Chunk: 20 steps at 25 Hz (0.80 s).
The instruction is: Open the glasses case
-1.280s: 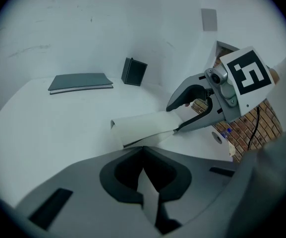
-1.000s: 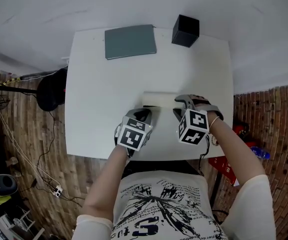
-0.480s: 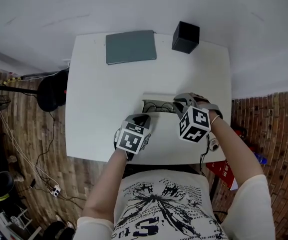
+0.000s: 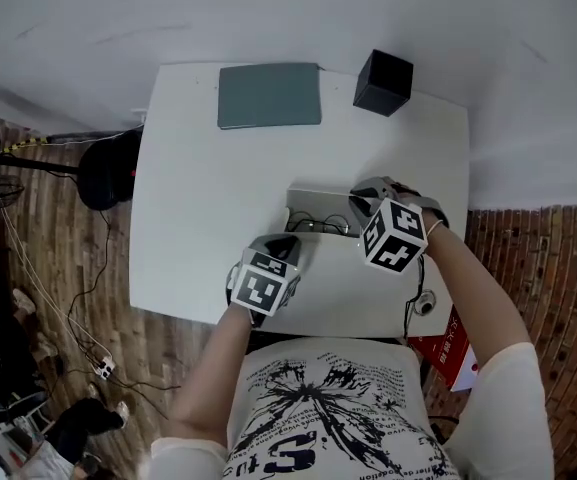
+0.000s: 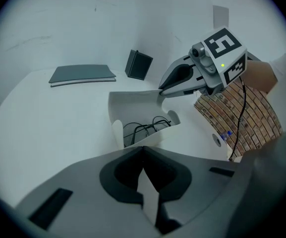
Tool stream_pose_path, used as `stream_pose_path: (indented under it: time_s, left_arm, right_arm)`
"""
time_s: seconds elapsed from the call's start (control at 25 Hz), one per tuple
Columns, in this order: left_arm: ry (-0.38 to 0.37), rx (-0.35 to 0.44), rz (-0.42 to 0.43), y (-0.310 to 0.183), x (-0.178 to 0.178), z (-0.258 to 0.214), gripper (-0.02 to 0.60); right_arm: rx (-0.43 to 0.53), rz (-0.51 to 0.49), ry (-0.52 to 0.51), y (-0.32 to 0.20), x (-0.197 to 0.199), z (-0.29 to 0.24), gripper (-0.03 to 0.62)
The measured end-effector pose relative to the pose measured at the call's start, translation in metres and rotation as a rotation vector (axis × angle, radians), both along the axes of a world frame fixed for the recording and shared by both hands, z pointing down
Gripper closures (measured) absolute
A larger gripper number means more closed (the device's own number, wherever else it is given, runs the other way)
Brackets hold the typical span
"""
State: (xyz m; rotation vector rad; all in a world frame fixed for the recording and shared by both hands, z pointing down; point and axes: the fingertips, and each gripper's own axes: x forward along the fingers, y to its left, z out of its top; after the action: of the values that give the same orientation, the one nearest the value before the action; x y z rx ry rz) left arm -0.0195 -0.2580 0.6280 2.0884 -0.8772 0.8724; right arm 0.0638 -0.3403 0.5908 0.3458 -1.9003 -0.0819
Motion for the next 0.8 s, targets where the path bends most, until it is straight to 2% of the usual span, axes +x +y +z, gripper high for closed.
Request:
stream_pose_path:
  time_s: [0.6, 0.8]
  left_arm:
    - [-0.015, -0.012, -0.022, -0.004, 0.001, 0.001, 0.568]
    - [-0.016, -0.009, -0.023, -0.004, 0.001, 0.001, 0.568]
  right_arm:
    - [-0.073, 0.036, -0.062, -0.029, 0.003, 0.015, 0.528]
    - [-0.071, 0.05, -0.08, -0.03, 0.004, 0.014, 0.525]
